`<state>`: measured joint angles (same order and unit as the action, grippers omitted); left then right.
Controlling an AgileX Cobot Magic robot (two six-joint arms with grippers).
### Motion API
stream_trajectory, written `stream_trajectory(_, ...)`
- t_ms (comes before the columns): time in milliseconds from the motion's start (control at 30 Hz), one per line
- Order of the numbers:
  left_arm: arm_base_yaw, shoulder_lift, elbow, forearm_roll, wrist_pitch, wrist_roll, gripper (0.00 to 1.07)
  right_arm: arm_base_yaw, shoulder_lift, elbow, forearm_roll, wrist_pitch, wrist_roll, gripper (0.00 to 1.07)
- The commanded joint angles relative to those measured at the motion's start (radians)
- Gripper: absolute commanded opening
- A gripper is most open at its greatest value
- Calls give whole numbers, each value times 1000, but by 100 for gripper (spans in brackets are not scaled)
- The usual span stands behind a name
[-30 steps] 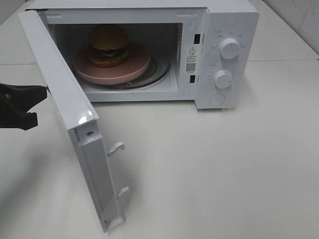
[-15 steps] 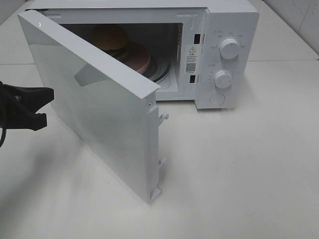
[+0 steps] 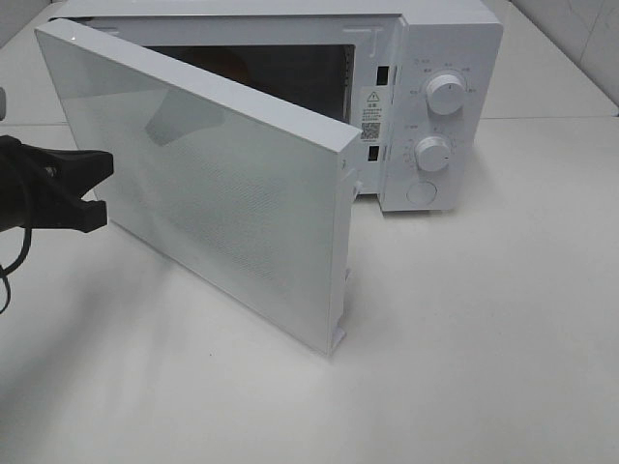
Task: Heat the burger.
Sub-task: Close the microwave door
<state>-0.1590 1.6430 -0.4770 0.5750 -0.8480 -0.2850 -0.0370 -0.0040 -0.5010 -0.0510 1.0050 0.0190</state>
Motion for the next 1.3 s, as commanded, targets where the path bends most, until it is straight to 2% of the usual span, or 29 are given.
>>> stream_trajectory(33, -9, 2, -16, -13, -10, -4, 1, -5, -30, 1, 6, -6, 1, 73)
stream_trajectory(433, -77, 80, -90, -62, -20, 8, 1, -5, -30, 1, 6, -6, 1, 73)
stream_trajectory(567, -109, 112, -116, -124, -22, 10, 1, -5, -30, 1, 6, -6, 1, 73)
stream_trajectory(867, -156, 157, -157, -163, -29, 15, 1, -5, -30, 1, 6, -6, 1, 73)
stream_trajectory(1033, -166, 162, -158, -191, -72, 63, 1, -5, -30, 1, 6, -6, 1, 73)
stream_trajectory(1233, -166, 192, -172, -232, -121, 61, 1, -5, -30, 1, 6, -6, 1, 73)
stream_trajectory(1267, -166, 199, -180, -249, -115, 64, 1, -5, -30, 1, 6, -6, 1, 73)
stream_trajectory(1300, -167, 215, -198, -304, -107, 79, 1, -5, -30, 1, 6, -6, 1, 73)
